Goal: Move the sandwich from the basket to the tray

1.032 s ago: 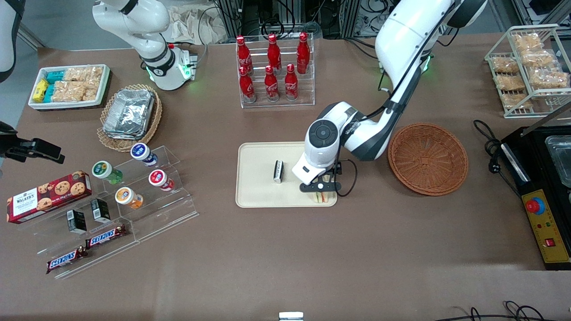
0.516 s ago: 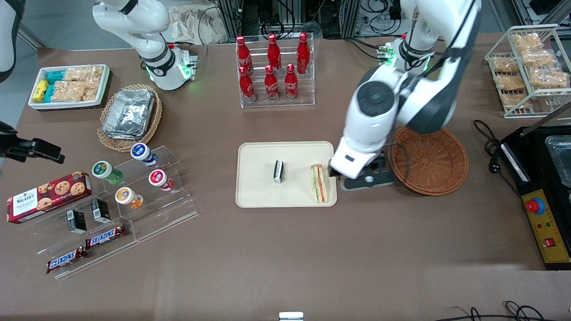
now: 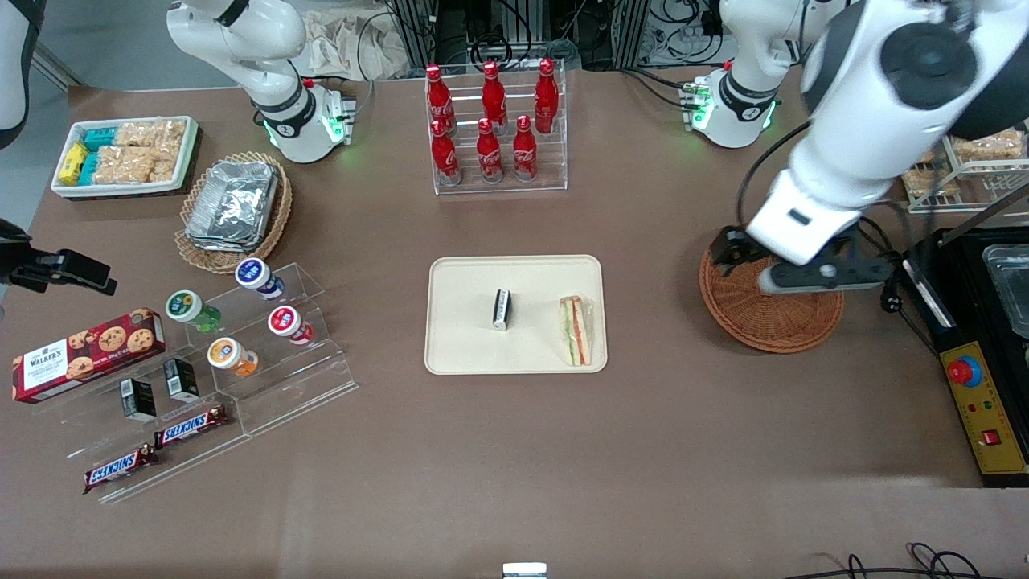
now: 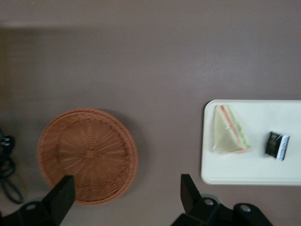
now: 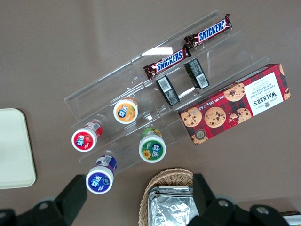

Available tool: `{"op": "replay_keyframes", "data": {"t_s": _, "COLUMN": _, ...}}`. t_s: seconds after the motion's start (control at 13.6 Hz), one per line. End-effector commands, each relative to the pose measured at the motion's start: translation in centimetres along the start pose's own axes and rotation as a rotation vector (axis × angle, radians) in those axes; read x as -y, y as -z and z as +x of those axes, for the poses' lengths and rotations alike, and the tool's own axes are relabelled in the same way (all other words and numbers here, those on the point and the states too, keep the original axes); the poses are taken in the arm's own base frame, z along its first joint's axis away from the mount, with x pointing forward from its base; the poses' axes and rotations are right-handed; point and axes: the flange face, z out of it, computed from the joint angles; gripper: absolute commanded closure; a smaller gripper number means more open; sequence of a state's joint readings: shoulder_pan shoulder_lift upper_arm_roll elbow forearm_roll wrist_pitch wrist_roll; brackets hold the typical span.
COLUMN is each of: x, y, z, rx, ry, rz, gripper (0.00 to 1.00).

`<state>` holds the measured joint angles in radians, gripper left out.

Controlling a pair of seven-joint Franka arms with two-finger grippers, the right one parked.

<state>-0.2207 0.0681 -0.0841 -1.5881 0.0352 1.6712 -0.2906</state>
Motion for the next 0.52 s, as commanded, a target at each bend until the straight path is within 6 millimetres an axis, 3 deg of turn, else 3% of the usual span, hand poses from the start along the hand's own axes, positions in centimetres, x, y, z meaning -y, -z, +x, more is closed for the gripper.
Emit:
{"op": "replay_keyframes", "data": {"t_s": 0.0, "x": 6.6, "y": 1.4, "z": -1.2, "rx": 0.056, "ry": -0.117, "rz": -0.029, "gripper": 0.01}}
{"op": "replay_keyframes", "data": {"t_s": 0.07, "x": 9.1, "y": 1.6, "z": -1.1, "rx": 0.065, "ry": -0.139, "rz": -0.04, "gripper": 0.01}}
{"op": "replay_keyframes", "data": {"t_s": 0.22, "x": 11.6, "y": 2.4, "z": -0.5, "rx": 0.048, "ry": -0.138, "rz": -0.038, "gripper": 0.01}}
{"op": "replay_keyframes", "data": {"t_s": 0.44, "x": 11.9, "y": 2.8, "z": 0.3, "rx": 0.034, "ry": -0.127, "rz": -0.026, "gripper": 0.01}}
